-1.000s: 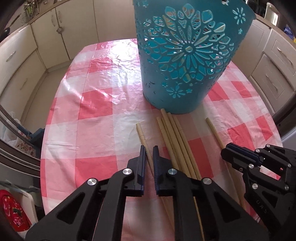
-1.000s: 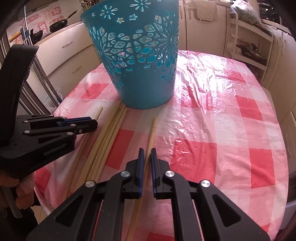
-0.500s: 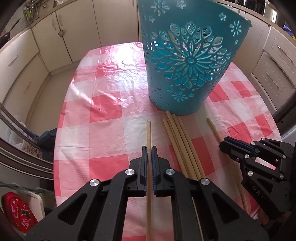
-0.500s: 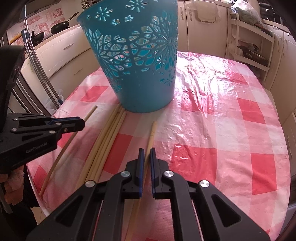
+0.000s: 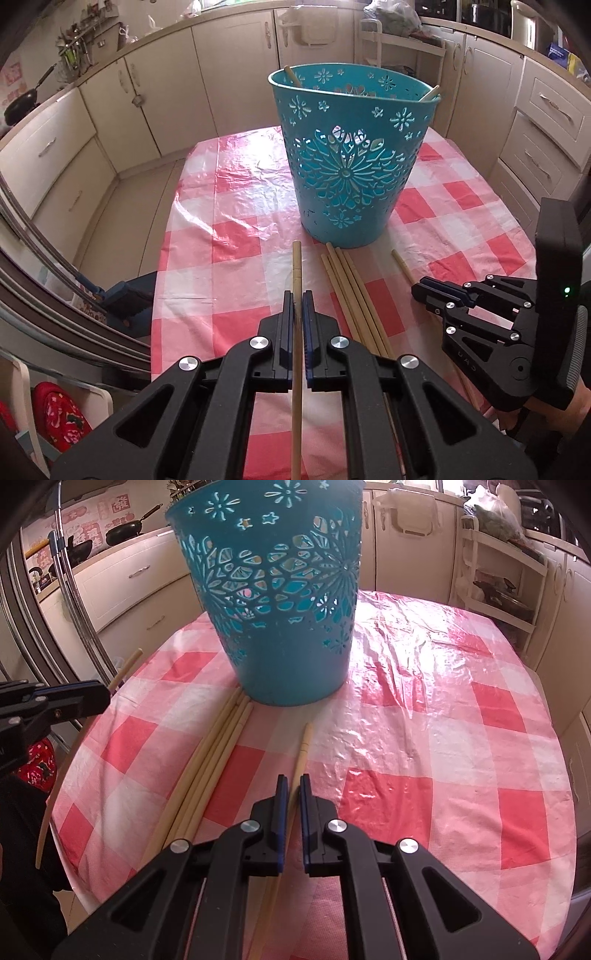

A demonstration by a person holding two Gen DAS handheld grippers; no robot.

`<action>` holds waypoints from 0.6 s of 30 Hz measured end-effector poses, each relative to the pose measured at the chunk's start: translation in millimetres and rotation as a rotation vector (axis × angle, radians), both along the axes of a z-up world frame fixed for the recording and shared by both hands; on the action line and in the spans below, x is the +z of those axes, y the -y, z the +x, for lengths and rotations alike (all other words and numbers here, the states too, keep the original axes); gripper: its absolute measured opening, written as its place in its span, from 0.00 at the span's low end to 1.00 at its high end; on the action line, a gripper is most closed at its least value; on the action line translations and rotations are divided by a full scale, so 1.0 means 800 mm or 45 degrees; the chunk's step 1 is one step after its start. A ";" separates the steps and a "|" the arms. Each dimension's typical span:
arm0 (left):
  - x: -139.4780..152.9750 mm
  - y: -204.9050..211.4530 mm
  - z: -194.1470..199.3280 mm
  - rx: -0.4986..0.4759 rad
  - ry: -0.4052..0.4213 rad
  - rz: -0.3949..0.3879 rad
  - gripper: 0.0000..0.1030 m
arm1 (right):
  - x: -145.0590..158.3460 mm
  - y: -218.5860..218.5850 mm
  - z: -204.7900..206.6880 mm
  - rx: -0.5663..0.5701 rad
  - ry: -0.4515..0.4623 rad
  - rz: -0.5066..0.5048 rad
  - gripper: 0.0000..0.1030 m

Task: Organize utensils
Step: 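Lift the chopstick into the teal basket and open the left gripper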

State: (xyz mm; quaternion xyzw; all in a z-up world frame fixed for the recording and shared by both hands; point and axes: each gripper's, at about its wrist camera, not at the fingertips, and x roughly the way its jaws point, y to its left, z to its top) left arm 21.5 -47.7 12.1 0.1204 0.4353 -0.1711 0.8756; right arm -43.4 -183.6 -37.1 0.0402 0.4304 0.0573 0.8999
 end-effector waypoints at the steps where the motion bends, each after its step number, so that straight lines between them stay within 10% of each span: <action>1: 0.004 0.000 -0.002 -0.001 0.006 -0.006 0.04 | 0.000 0.000 -0.001 0.000 0.002 -0.001 0.06; 18: 0.187 -0.027 0.012 -0.025 0.310 -0.572 0.04 | 0.001 0.013 0.002 -0.036 -0.028 0.112 0.06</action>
